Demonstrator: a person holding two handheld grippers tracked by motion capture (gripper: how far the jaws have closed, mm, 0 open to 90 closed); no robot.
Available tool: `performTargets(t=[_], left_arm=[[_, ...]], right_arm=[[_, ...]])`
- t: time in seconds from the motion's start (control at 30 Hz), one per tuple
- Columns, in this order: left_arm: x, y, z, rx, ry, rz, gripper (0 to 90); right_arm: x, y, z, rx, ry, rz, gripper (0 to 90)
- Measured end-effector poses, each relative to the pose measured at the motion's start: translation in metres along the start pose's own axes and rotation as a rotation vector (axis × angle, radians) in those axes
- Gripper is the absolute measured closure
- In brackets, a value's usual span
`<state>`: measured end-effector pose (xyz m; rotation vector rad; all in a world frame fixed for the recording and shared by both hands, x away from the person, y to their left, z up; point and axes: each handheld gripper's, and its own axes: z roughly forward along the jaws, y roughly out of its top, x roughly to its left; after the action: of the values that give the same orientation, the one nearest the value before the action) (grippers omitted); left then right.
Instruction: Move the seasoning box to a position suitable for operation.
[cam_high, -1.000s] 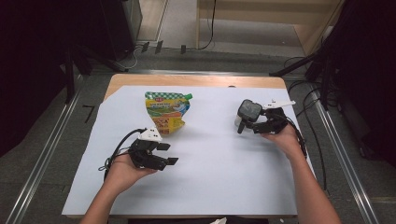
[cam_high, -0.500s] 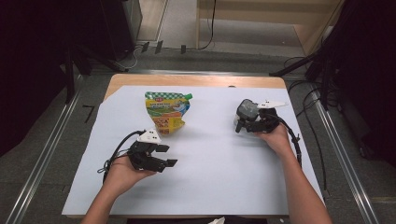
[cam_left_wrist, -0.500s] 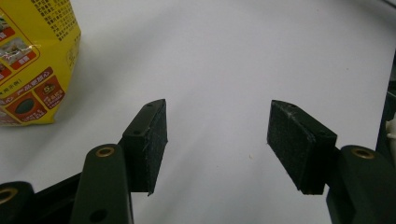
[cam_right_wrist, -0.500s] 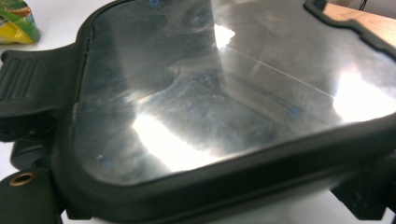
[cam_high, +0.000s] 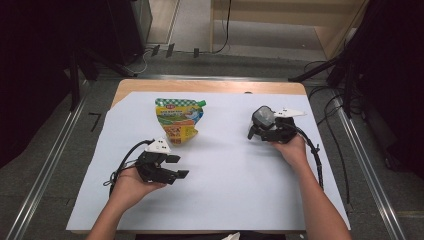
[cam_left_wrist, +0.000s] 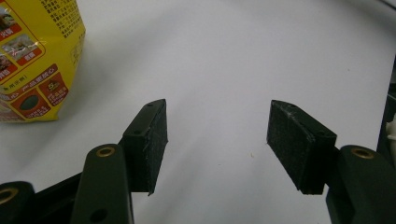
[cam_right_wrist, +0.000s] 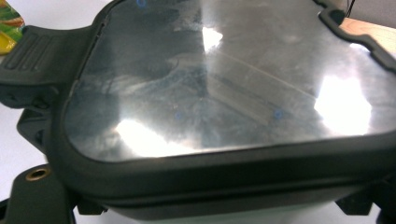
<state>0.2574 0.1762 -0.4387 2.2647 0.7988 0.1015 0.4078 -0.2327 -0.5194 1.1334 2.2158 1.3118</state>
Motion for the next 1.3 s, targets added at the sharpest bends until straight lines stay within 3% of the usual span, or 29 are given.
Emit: performTargets(t=[0.13, 0.33, 0.4, 0.57, 0.9, 1.3], left_arm=[[0.000, 0.001, 0.001, -0.007, -0.002, 0.002, 39.4], [0.000, 0.001, 0.002, -0.005, -0.002, 0.001, 39.4], [0.001, 0.002, 0.001, -0.006, -0.004, 0.001, 39.4], [0.001, 0.002, 0.003, -0.004, -0.007, 0.003, 39.4], [0.000, 0.002, 0.006, 0.005, -0.010, 0.004, 39.4], [0.001, 0.001, 0.006, 0.002, -0.014, 0.000, 39.4]], right_arm=[[0.003, -0.001, 0.000, -0.004, -0.021, -0.013, 14.9], [0.002, -0.001, -0.003, -0.020, -0.019, 0.016, 15.7], [0.006, -0.002, -0.002, -0.020, -0.043, -0.017, 15.6], [0.011, -0.002, 0.002, -0.023, -0.069, -0.015, 15.3], [0.012, 0.001, 0.010, -0.036, -0.082, 0.015, 14.0], [0.014, 0.001, 0.010, -0.040, -0.092, 0.009, 15.4]])
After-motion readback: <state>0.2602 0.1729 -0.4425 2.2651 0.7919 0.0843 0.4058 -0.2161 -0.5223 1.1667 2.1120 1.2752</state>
